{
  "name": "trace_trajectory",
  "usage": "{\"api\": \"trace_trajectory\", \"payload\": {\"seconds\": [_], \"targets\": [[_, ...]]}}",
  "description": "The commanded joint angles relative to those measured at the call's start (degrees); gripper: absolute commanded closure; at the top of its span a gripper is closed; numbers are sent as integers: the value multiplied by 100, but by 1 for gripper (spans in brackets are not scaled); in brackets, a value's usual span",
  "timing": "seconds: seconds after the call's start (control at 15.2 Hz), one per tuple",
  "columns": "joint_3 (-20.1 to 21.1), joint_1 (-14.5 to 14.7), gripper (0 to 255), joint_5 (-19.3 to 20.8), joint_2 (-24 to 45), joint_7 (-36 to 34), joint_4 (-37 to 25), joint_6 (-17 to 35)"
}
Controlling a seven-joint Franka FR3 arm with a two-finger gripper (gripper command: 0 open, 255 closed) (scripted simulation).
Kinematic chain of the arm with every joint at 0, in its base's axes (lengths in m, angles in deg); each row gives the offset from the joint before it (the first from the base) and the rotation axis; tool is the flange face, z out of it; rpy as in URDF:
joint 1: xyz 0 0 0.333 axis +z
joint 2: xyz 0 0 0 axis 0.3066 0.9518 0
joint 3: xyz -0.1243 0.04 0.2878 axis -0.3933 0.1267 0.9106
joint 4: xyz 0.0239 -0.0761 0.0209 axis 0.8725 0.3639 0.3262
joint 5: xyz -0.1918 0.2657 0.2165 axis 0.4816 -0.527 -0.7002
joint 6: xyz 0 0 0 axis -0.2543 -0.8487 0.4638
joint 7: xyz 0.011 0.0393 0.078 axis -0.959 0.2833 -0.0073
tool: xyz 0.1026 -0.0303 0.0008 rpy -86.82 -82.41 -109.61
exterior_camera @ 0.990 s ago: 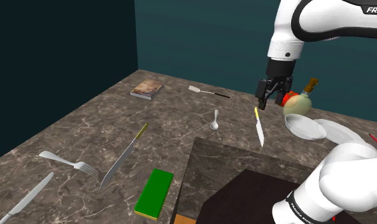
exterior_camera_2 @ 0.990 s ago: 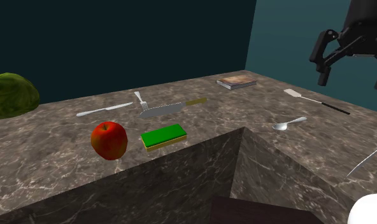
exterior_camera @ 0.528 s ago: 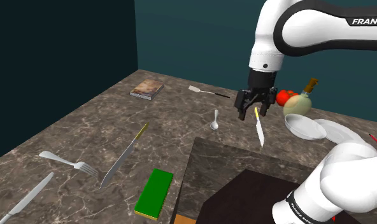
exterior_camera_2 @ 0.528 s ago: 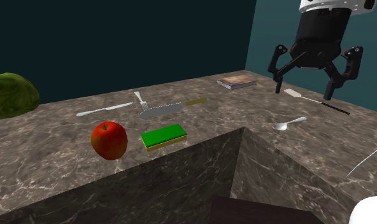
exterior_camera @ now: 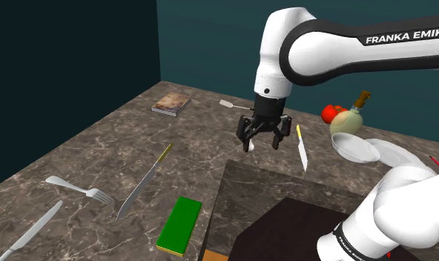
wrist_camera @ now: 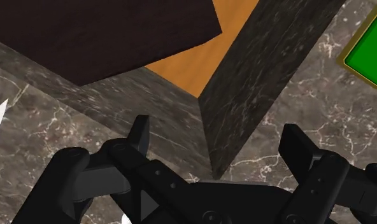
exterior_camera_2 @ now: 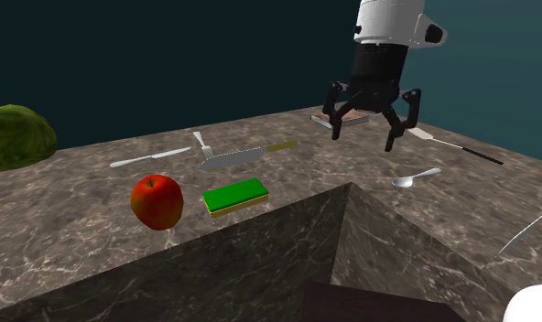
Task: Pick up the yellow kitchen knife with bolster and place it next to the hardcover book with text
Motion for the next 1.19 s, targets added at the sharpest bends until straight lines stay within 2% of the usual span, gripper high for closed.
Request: {"api": "trace_trajectory", "payload": {"seconds": [0.0,0.26,0.53,0.86,1.12], "targets": [[252,2,0,-104,317,-422,-147,264],[720,-38,0,-137,1051,-1229,-523,787],[1141,-98,0,57,1892,-2095,-1022,1267],[1497,-70,0,649,3078,-3286,-1819,1732],[1551,143,0,1293,4080,-4246,-2611,1925]]}}
